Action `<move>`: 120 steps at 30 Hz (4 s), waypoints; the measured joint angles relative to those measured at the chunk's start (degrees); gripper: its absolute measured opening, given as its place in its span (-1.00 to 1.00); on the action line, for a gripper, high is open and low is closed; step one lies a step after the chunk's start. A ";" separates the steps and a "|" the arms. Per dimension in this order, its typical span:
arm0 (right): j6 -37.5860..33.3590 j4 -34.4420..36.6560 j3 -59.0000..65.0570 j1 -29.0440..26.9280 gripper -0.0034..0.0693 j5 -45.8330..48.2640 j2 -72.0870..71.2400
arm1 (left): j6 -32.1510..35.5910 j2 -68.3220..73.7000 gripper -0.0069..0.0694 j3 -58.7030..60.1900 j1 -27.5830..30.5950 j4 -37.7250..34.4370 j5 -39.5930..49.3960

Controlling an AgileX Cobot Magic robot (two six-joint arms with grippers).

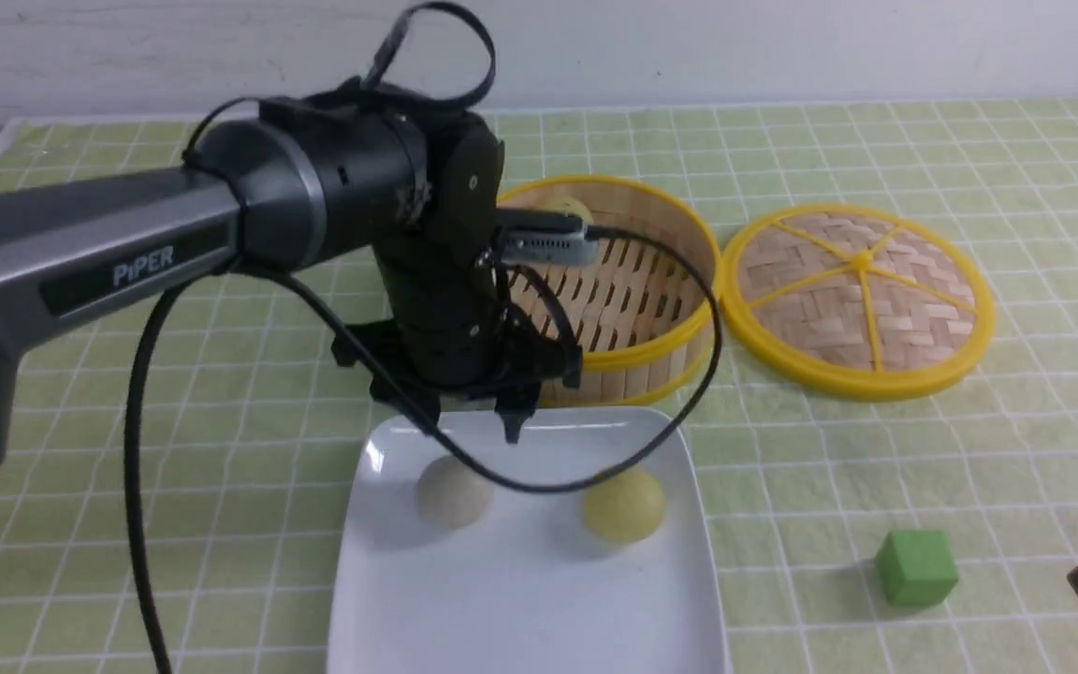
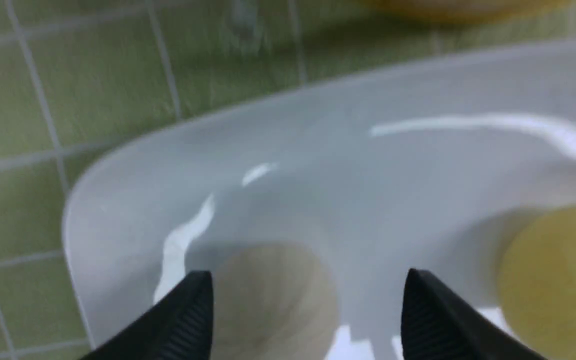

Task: Put the steamed buns into the plate on the green tablecloth.
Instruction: 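Reach into the bamboo steamer and grasp a bun with the left gripper, then carry the bun from the bamboo steamer to the plate with the left gripper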

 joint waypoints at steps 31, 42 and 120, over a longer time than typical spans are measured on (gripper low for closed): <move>0.11 1.70 0.11 0.00 -0.64 -1.23 0.00 | 5.70 40.56 0.19 -67.67 7.47 -3.66 7.73; 0.17 1.84 0.14 0.00 -0.61 -0.91 0.00 | 5.34 43.40 0.21 -67.84 5.40 2.02 8.04; 0.00 3.45 -1.50 0.00 -0.66 2.52 -4.66 | 19.98 -19.22 -0.48 35.65 5.10 -19.73 -12.86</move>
